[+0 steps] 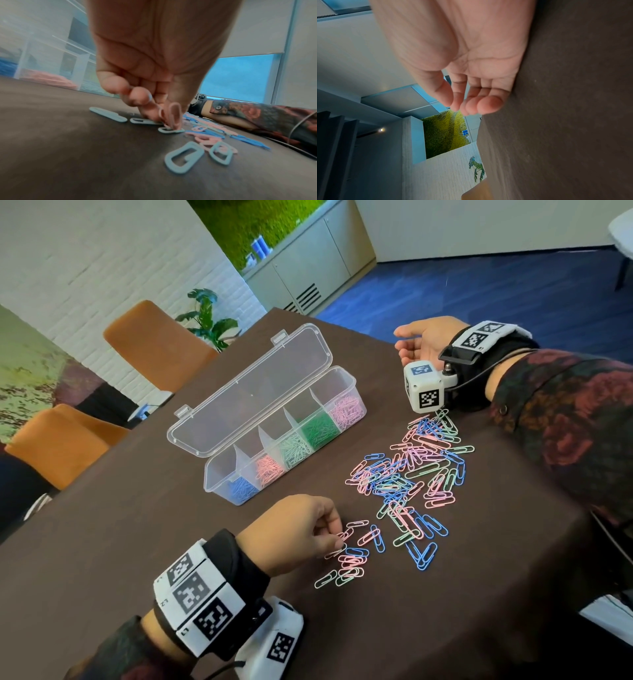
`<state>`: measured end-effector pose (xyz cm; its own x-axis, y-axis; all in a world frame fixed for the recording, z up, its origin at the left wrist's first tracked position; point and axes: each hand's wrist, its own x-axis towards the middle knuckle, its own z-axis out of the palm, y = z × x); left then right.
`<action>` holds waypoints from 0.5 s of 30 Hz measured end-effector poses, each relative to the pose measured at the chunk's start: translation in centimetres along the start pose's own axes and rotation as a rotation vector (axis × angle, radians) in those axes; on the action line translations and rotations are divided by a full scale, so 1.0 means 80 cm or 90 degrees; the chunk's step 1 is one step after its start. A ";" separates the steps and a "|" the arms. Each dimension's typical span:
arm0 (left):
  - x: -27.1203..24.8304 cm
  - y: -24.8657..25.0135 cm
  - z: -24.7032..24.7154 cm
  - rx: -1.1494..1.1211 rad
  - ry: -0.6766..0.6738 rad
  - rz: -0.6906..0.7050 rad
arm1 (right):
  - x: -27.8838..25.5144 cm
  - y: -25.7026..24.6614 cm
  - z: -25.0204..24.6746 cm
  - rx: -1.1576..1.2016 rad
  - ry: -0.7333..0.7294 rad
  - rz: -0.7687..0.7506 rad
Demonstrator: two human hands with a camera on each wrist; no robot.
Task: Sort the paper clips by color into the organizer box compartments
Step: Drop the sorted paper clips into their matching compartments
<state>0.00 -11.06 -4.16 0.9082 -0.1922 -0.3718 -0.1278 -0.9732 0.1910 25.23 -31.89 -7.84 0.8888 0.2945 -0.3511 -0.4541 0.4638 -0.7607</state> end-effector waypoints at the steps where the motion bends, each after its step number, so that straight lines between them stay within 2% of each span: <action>1: 0.001 0.000 0.000 0.001 -0.003 -0.003 | 0.000 0.000 0.000 0.002 0.002 0.000; 9: 0.002 -0.004 -0.005 -0.092 -0.026 0.015 | -0.002 0.000 0.001 0.013 0.009 0.006; 11: 0.000 -0.009 -0.010 -0.226 -0.010 0.029 | -0.001 -0.001 0.001 0.014 0.011 0.004; 15: 0.002 -0.021 -0.011 -0.591 0.049 0.048 | -0.001 -0.001 0.000 0.009 0.009 0.009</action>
<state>0.69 -9.30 -3.71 0.9386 -0.2100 -0.2737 0.1516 -0.4616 0.8740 25.18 -31.93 -7.77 0.8833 0.2885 -0.3695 -0.4669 0.4717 -0.7480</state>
